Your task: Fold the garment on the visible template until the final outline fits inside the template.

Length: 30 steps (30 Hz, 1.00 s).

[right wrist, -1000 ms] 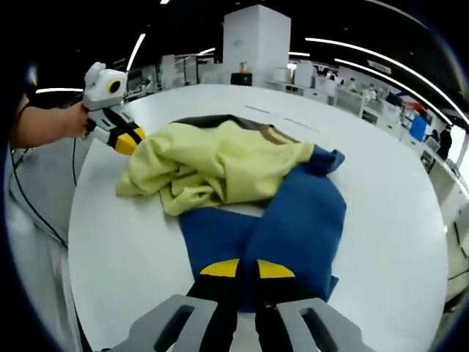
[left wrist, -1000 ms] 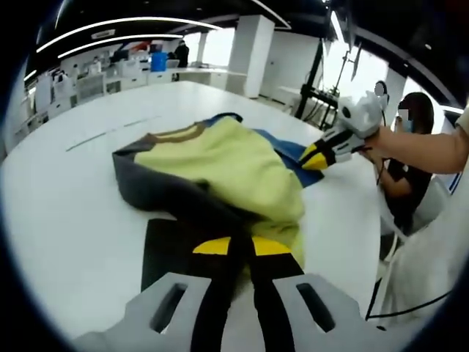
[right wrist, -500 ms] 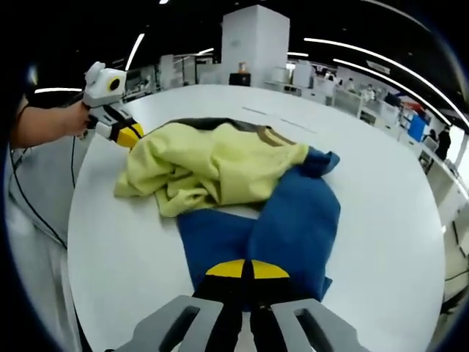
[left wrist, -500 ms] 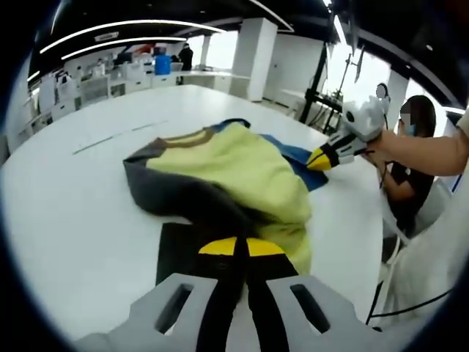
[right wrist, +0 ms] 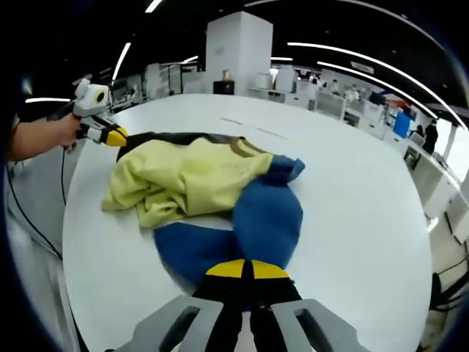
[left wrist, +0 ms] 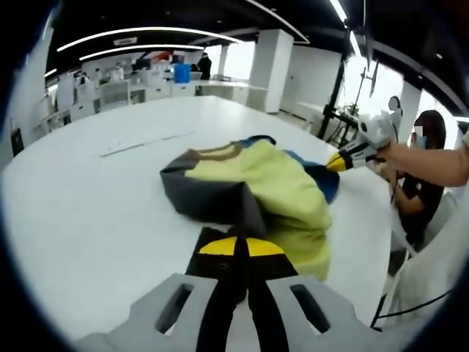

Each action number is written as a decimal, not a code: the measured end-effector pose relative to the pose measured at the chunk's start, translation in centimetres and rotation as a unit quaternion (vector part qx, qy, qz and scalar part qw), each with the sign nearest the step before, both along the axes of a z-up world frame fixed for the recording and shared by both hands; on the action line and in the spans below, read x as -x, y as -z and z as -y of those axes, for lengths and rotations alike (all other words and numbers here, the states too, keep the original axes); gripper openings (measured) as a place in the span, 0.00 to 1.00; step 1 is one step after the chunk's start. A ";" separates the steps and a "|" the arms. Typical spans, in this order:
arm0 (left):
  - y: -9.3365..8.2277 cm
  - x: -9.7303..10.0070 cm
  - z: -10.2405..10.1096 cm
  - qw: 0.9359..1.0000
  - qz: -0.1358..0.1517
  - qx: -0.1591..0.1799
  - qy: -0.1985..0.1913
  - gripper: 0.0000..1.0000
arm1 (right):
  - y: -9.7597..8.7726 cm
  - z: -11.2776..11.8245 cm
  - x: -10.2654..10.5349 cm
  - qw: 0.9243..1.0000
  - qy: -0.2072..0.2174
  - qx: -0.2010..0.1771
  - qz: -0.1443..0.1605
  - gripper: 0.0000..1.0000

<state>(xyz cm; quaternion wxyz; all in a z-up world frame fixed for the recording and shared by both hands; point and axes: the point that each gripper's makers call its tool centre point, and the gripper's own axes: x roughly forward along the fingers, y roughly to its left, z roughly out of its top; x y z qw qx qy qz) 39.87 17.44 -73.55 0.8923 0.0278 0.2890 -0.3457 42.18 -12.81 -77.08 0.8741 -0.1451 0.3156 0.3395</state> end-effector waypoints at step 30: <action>-1.0 -3.3 -11.9 0.991 -0.004 -0.022 -0.135 0.00 | -1.4 6.2 -4.0 0.998 0.049 0.040 0.013 0.00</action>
